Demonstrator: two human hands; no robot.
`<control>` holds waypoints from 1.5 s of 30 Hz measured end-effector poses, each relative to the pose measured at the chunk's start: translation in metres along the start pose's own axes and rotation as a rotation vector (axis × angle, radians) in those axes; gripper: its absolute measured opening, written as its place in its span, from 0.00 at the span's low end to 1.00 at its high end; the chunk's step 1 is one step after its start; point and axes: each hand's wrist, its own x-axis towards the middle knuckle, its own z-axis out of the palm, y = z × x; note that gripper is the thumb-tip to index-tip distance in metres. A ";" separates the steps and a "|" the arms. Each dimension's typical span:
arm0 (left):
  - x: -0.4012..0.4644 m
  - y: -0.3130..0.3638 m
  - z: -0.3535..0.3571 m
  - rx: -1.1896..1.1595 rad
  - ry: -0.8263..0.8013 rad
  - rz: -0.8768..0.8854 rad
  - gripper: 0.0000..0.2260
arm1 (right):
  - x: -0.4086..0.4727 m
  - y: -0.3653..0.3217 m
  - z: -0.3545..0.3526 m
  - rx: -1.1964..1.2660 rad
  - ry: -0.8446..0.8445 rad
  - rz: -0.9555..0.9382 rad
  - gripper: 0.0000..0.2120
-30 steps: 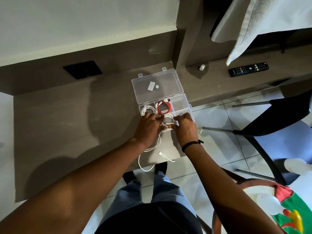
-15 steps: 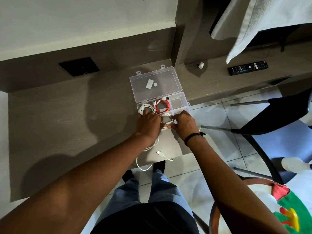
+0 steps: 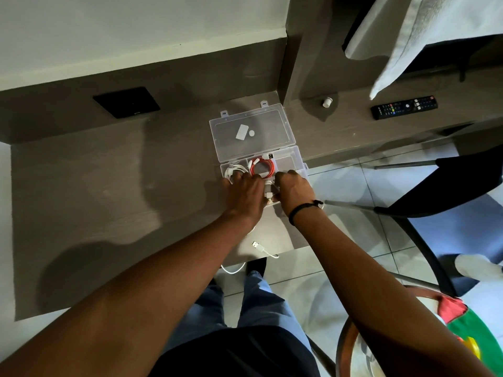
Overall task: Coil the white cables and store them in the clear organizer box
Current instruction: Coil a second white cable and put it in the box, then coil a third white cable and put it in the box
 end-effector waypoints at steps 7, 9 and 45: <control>-0.003 -0.008 0.007 -0.086 0.038 -0.024 0.14 | 0.004 0.018 -0.004 0.166 -0.047 0.023 0.04; -0.004 -0.007 0.008 -0.098 0.043 -0.049 0.15 | 0.001 0.014 0.001 0.125 -0.010 0.023 0.03; -0.160 -0.136 0.002 -0.964 -0.066 0.023 0.09 | -0.148 -0.030 0.035 0.259 -0.216 -0.274 0.02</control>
